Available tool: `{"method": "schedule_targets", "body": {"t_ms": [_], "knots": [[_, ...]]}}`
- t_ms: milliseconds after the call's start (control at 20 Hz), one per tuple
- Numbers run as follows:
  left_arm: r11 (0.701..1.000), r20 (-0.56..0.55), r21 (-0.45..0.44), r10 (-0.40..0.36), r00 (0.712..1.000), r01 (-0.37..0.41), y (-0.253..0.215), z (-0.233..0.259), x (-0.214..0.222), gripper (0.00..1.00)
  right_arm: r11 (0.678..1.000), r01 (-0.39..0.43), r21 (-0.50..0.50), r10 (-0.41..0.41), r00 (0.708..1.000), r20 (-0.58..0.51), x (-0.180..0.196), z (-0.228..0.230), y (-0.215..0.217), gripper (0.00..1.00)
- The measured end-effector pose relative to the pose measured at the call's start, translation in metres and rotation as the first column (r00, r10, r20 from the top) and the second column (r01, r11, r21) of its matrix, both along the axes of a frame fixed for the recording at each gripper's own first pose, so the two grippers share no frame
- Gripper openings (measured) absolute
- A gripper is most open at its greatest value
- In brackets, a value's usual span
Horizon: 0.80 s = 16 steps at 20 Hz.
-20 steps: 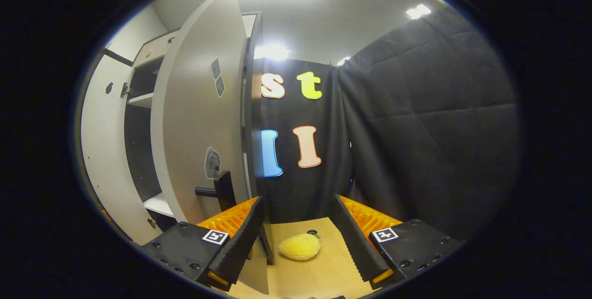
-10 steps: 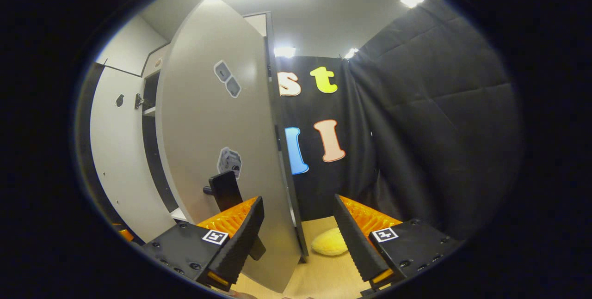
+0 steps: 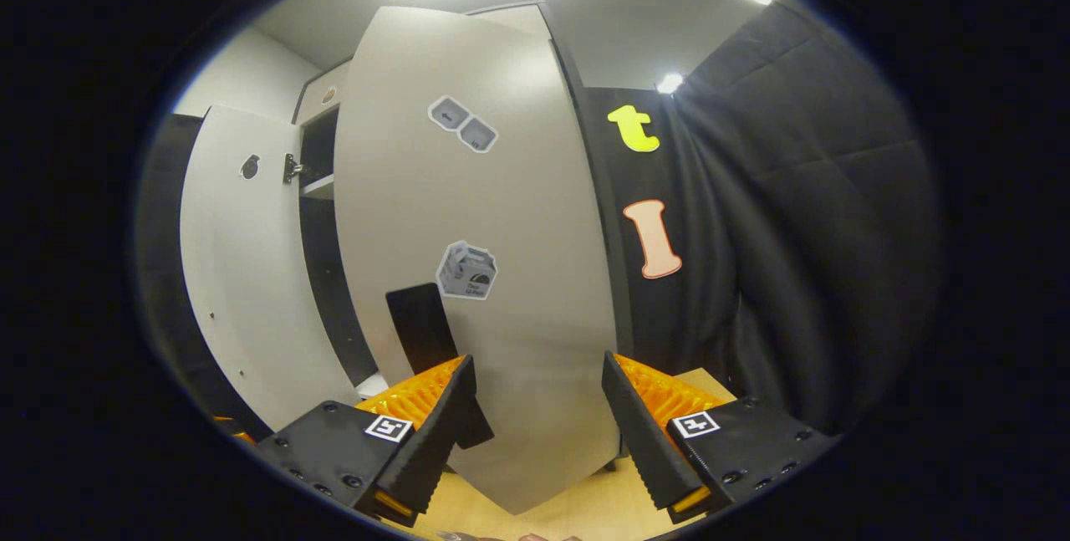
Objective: Grasp the bottle in the cabinet with the left hand and place it on the coaster, then close the right door with the right hand and the left door with the left hand.
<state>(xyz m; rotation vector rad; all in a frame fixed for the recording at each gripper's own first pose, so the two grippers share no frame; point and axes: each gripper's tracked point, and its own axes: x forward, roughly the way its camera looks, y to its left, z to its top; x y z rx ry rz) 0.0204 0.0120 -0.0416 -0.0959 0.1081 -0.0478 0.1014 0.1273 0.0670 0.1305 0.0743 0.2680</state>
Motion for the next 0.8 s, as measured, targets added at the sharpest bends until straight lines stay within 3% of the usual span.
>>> {"method": "schedule_targets", "body": {"t_ms": [250,400,500,600,650,700,800], "knots": [[0.994,0.002,0.019,0.112,0.994,-0.112,0.077,0.0,0.0,0.98,0.999,-0.003,-0.046,0.004,1.0,0.015,-0.011,-0.009,0.016,0.97],[0.989,0.021,0.046,0.141,0.99,-0.142,0.117,0.013,0.014,0.98,0.997,0.006,-0.082,-0.005,1.0,0.014,-0.017,-0.018,0.017,0.97],[0.987,0.042,0.079,0.134,0.99,-0.137,0.133,0.029,0.028,0.92,0.995,0.002,-0.102,-0.002,1.0,0.0,-0.027,-0.03,0.015,0.97],[0.988,0.061,0.089,0.125,0.99,-0.13,0.146,0.042,0.042,0.92,0.991,0.015,-0.13,-0.018,1.0,-0.021,-0.034,-0.042,0.011,0.97],[0.988,0.073,0.086,0.121,0.99,-0.127,0.152,0.05,0.051,0.98,0.99,0.02,-0.142,-0.024,0.999,-0.029,-0.038,-0.047,0.01,0.91],[0.989,0.084,0.081,0.114,0.99,-0.121,0.156,0.057,0.061,0.98,0.989,0.02,-0.149,-0.026,0.999,-0.036,-0.041,-0.052,0.01,0.97],[0.992,0.105,0.075,0.097,0.99,-0.105,0.161,0.073,0.078,0.98,0.987,0.011,-0.158,-0.019,0.999,-0.045,-0.049,-0.061,0.01,0.97]]}}
